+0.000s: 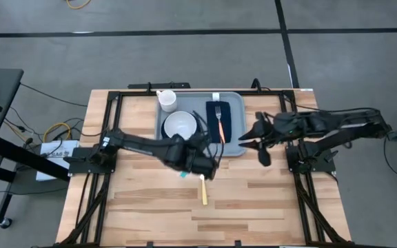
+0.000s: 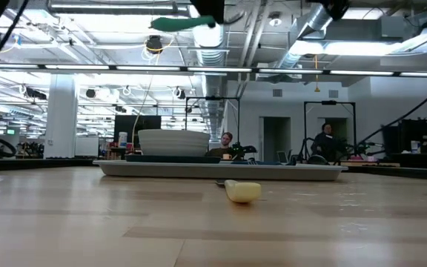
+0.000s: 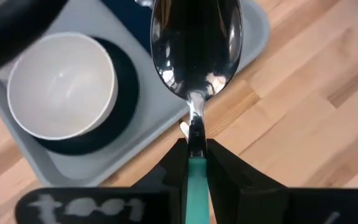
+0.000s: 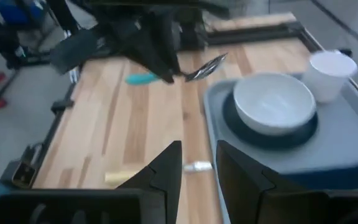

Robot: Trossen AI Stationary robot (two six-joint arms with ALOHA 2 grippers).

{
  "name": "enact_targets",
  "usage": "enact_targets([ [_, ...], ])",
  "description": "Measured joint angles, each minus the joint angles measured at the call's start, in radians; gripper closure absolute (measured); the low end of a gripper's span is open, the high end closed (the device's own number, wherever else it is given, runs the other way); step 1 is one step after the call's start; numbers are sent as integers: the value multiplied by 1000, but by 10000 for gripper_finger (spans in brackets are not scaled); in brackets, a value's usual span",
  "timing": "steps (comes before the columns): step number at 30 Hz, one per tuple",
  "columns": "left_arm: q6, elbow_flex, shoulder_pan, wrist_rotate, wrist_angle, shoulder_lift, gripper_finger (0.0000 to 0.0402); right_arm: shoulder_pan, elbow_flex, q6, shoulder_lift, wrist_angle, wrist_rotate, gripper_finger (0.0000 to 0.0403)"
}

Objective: Set up tray
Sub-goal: Put the blue spoon on the dark blue napkin to the left of the orange fork

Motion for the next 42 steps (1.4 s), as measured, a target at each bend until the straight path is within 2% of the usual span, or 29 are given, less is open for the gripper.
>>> enact_targets([
  [4,-15,0,-67,-115,-9,0,375,37,-141,-1,5,248,5,310],
  [8,-31,0,-105,-200,-12,0,374,84,-277,-57,45,577,8,308],
  [12,-35,1,-114,-281,-12,7,373,137,-351,-140,112,888,13,301],
  [20,-13,-64,-114,-382,49,13,373,205,-352,-326,285,1137,181,275],
  [24,-13,-105,-111,-400,76,11,373,219,-352,-363,333,1207,302,254],
  [29,-35,-140,-127,-479,102,12,372,218,-352,-359,341,1209,424,225],
  [35,-36,-182,-137,-536,149,12,372,218,-352,-359,341,1211,508,200],
  [42,-37,-222,-138,-546,175,12,372,192,-352,-364,341,1211,507,197],
])
